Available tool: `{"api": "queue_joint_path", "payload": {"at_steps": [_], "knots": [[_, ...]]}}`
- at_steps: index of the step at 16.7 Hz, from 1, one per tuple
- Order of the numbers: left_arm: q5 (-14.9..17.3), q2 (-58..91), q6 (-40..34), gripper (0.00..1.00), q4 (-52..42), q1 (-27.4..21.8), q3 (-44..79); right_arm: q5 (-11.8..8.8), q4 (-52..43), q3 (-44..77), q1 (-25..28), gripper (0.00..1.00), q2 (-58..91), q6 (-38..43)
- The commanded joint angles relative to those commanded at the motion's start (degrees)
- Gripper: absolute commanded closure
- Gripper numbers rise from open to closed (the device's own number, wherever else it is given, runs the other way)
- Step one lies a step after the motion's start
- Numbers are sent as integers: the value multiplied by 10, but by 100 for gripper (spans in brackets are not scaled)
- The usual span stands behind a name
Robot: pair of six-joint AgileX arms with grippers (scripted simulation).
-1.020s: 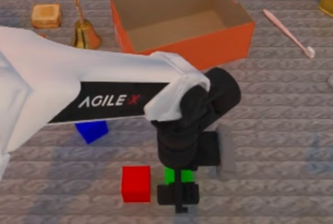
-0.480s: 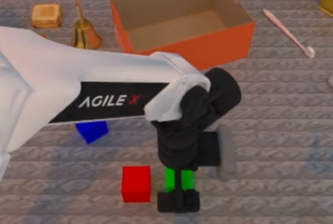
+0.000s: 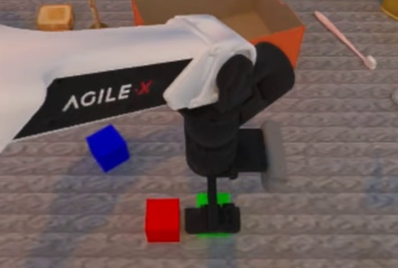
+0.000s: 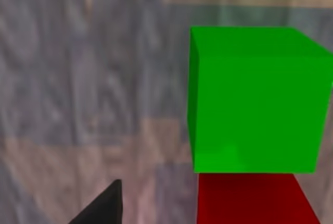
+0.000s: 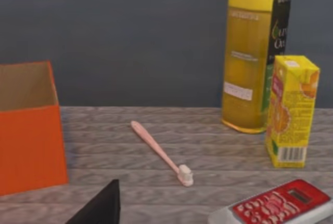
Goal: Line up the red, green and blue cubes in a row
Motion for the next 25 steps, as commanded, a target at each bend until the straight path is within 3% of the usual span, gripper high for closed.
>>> {"api": "queue_joint_path", "payload": {"at_steps": [7,10,18,25], "knots": [[0,-6,-3,0,-13,8,11,0,0,0,0,0,0,0],[-1,-4,-12,0,-9,62,11,0,0,0,0,0,0,0],[-1,8,-51,0,3,285,6,0,0,0,0,0,0,0],[-1,7,-55,0,7,305,4,0,0,0,0,0,0,0]]}}
